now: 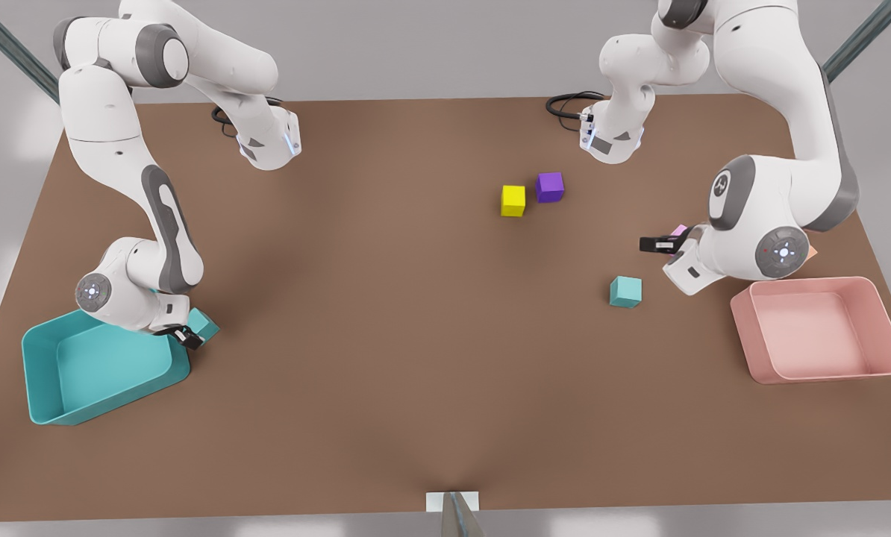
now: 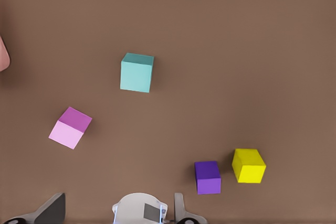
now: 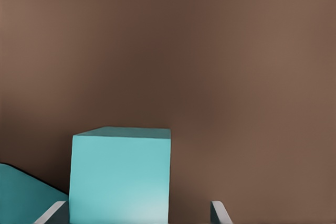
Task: Stack the two blue cubes on top of each other
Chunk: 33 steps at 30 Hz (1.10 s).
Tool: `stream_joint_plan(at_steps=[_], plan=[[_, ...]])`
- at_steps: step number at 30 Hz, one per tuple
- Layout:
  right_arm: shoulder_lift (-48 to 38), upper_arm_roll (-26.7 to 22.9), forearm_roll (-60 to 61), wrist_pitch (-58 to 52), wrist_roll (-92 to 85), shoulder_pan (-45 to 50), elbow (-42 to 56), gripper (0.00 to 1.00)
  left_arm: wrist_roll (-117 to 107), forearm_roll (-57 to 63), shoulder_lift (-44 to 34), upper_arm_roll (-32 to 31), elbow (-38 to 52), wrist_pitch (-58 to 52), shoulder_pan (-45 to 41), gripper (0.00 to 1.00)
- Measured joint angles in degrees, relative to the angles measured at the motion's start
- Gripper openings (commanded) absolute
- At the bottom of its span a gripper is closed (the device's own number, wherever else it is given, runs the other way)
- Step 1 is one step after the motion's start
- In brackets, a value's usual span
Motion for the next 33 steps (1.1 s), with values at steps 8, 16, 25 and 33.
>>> stream_joint_plan(at_steps=[8,16,25,33], plan=[[0.2,0.0,0.0,-0.2,0.1,-0.1,0.0,1.00,0.1,0.0,0.1,0.0,0.0,0.0,0.1,1.00],[0.0,0.0,0.0,-0.3,0.2,-0.2,-0.1,1.00,0.1,0.0,0.2,0.0,0.0,0.0,0.1,1.00],[-0.1,0.0,0.0,-0.8,0.2,-0.2,-0.1,1.00,0.1,0.0,0.8,0.0,0.0,0.1,0.5,1.00],[-0.1,-0.1,0.0,-0.9,0.1,-0.6,-0.2,1.00,1.7,-1.1,0.9,0.1,0.2,0.2,4.6,1.00]])
